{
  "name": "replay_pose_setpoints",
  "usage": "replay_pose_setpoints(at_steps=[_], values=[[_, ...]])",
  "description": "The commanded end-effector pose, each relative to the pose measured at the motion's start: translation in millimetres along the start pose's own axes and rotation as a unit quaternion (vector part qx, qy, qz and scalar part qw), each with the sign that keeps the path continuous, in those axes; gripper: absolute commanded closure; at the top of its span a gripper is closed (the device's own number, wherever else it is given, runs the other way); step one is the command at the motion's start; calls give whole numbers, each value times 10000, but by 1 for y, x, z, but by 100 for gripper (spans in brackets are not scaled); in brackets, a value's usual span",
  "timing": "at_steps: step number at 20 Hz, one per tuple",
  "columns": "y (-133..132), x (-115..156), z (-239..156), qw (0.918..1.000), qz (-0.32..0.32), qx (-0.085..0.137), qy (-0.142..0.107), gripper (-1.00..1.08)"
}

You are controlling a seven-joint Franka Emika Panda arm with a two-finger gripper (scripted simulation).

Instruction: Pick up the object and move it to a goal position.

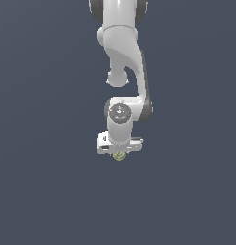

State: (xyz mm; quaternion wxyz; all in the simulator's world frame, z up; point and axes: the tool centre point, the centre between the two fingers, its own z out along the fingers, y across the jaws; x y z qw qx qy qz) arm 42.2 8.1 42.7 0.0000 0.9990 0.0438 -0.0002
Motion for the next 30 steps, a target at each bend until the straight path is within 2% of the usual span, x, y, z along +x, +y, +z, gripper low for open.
replay_pose_setpoints(at_steps=[1,8,14,30], values=[[0,0,0,10000,0,0,0,108],[6,-8,-12,10000,0,0,0,108],[19,-25,-36,10000,0,0,0,108],[83,-105,-155,10000,1,9,3,108]])
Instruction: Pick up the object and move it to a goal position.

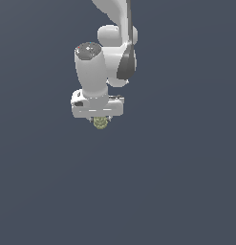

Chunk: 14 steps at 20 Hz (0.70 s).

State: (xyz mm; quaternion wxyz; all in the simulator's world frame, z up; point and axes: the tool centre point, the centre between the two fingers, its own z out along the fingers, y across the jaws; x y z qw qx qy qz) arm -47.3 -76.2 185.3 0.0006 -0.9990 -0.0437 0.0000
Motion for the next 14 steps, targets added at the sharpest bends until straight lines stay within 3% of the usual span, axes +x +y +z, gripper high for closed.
replay_pose_setpoints(at_steps=[1,14], values=[[11,-14,-21,10000,0,3,2,108],[56,-65,-105,10000,0,3,2,108]])
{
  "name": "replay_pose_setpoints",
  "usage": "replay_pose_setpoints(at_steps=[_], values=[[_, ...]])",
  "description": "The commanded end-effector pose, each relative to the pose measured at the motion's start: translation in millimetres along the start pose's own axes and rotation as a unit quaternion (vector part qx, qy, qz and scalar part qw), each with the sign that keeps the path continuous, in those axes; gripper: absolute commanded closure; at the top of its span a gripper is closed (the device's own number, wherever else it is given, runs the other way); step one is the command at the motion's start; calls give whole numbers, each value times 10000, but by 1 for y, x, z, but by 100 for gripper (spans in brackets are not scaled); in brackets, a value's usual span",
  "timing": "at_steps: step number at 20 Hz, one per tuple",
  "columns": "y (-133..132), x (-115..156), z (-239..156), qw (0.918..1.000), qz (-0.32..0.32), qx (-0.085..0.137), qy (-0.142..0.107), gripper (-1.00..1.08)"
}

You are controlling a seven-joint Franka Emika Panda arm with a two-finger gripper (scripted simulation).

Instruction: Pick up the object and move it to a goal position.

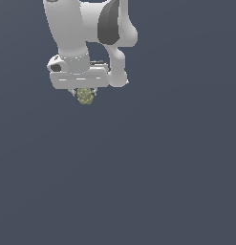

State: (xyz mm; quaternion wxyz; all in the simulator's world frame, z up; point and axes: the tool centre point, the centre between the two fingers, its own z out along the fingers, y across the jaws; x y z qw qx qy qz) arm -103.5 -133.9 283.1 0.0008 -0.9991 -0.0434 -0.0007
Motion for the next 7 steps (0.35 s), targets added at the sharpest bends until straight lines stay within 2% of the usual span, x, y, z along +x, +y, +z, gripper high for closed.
replay_pose_setpoints(at_steps=[1,7], values=[[6,-6,-10,10000,-4,1,-5,108],[11,-12,-20,10000,-4,-5,-7,108]])
